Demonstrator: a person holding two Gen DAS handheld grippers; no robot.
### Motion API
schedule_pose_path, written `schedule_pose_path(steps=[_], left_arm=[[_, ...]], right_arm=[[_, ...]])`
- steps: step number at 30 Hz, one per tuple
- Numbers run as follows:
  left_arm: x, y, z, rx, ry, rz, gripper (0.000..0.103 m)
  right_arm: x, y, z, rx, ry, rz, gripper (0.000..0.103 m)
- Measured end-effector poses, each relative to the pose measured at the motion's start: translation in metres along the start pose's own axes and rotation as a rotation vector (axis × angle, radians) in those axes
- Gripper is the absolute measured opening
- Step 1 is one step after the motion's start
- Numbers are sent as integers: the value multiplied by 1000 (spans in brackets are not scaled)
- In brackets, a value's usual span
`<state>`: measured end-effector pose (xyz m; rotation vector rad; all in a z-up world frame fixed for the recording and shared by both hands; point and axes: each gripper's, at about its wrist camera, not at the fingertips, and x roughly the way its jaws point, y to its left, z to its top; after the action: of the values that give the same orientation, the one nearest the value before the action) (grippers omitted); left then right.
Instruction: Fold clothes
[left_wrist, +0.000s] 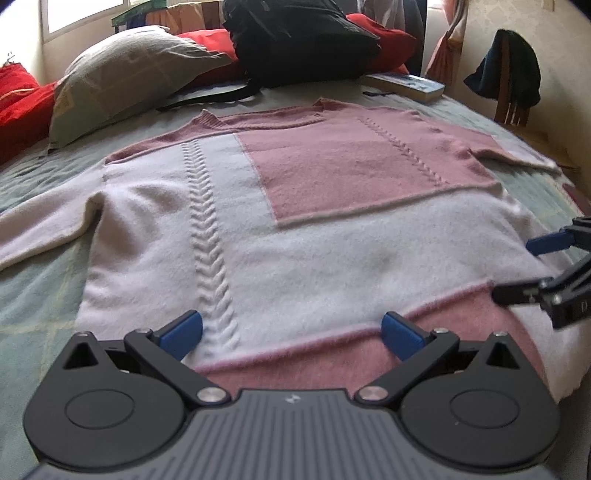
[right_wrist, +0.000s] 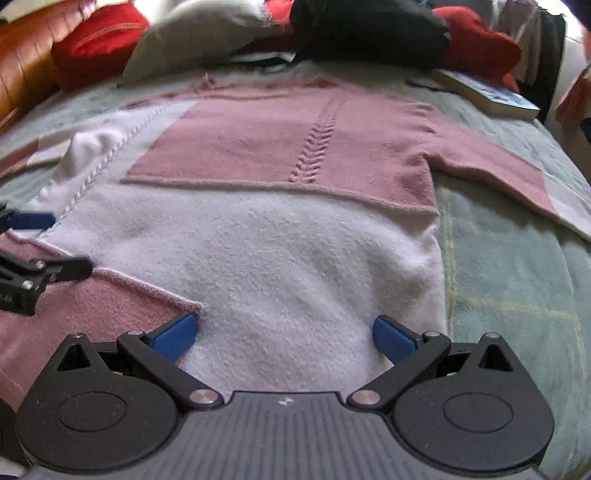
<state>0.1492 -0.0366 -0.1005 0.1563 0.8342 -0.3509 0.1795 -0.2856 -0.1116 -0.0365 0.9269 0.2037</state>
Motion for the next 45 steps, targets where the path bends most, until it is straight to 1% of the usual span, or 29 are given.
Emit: schedule_pose_path(steps=[7, 10, 14, 16, 18, 19, 22, 27, 29, 30, 32, 35, 38, 40, 43, 45], left_arm=[[-39, -6, -45, 71, 14, 15, 102], [-50, -4, -56, 97, 31, 22, 102], [-62, -1, -54, 88, 40, -2, 102], [-65, -1, -48, 82, 7, -30, 102], [-62, -4, -39, 66, -33, -76, 102], [-56, -6, -35, 58, -29, -102, 102], [-43, -11, -34, 28, 31, -158, 102], [-61, -3, -62, -35, 75, -209, 102], [-73, 4, -67, -55, 85, -234, 102], [-80, 9, -66, -65, 79, -233, 102], [-95, 21, -58, -83, 42, -193, 102], [-112, 42, -36, -112, -29, -123, 102], [-127, 63, -11, -147, -87, -6, 102], [-133, 71, 1, -164, -110, 51, 102], [-137, 79, 5, -207, -125, 70, 102], [-136, 81, 2, -216, -109, 66, 102]], right_arm=[[-6, 1, -17, 28, -90, -23, 103], [-13, 1, -23, 13, -76, -35, 103], [-29, 1, -42, -10, -56, -45, 103], [-36, 1, -53, -10, -62, -44, 103], [-39, 2, -60, -2, -74, -54, 103], [-38, 4, -61, 3, -77, -65, 103], [-37, 10, -60, 3, -74, -98, 103], [-39, 6, -65, 12, -92, -83, 103], [-41, 7, -62, 17, -92, -86, 103], [-43, 9, -58, 20, -92, -87, 103], [-47, 16, -49, 16, -106, -61, 103], [-51, 39, -28, -37, -153, 36, 103], [-39, 77, -4, -121, -148, 148, 103], [-26, 110, 5, -195, -133, 218, 103], [-1, 154, 14, -283, -96, 310, 103], [12, 176, 13, -322, -88, 336, 103]])
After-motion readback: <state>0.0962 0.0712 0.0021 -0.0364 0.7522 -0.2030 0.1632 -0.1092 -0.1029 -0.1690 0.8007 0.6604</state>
